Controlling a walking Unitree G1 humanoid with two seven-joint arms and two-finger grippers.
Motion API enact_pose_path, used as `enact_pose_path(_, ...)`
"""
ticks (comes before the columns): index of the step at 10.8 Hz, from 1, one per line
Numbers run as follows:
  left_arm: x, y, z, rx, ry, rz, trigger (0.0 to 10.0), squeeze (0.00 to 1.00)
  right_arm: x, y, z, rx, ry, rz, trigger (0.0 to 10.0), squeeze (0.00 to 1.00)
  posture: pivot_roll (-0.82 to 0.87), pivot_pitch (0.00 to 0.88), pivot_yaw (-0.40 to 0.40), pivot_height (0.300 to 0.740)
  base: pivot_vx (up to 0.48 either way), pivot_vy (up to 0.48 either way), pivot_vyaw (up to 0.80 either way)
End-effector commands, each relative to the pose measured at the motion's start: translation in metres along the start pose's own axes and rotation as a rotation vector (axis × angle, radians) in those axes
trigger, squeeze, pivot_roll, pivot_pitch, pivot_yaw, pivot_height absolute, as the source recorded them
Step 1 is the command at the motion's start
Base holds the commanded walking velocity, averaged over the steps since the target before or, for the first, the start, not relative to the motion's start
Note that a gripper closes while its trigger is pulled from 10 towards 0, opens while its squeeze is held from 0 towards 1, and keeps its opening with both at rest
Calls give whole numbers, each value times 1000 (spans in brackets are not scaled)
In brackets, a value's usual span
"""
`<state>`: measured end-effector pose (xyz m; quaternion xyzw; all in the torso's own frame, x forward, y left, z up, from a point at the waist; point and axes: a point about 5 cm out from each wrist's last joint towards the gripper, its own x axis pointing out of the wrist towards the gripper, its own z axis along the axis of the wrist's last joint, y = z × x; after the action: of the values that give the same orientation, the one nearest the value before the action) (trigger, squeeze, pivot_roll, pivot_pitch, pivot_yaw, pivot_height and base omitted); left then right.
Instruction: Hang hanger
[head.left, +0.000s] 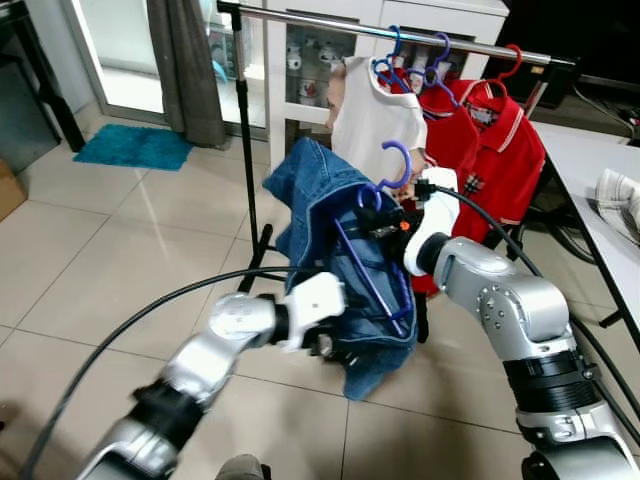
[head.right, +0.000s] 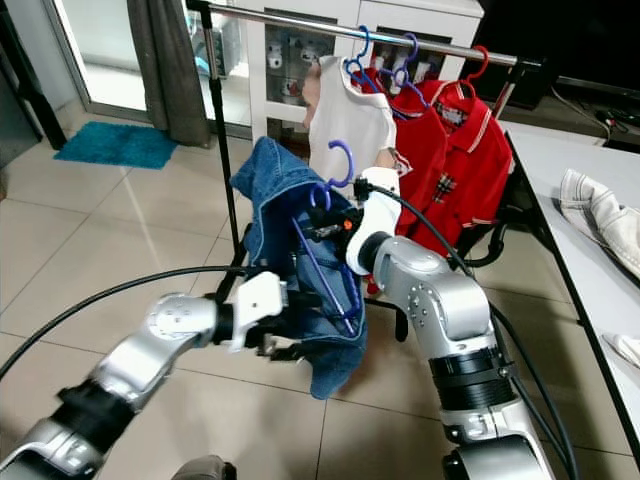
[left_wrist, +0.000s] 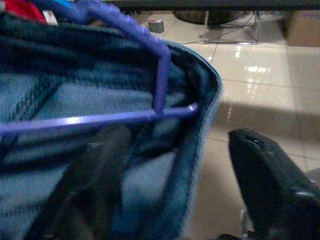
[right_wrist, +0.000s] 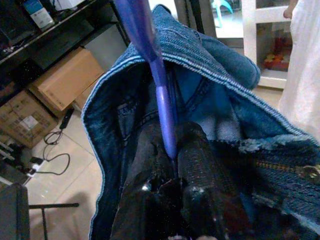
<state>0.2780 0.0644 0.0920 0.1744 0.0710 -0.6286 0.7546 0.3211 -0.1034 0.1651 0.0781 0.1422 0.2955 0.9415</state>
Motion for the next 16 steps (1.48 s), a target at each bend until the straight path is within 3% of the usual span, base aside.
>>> enact_pose_path(1,6,1,0,48,18,-5,314,0,-3,1,13,-16,-46,-3,10000,0,76,0,-54,740,0,0,0)
enact_pose_path(3,10,7,-11,126,89,53,0,0,-2,5,14,-11,-47,5,10000,0,69,0,-50,740,0,0,0)
enact_pose_path(12,17,3,-12,99,9,8,0,0,-1,7,15,-2,-41,10,10000,0,67,1,-51,740,0,0,0)
enact_pose_path(16,10,3,12,102,-123,1,0,0,0,2,7,-55,-3,-15,10000,0,68,1,-55,740,0,0,0)
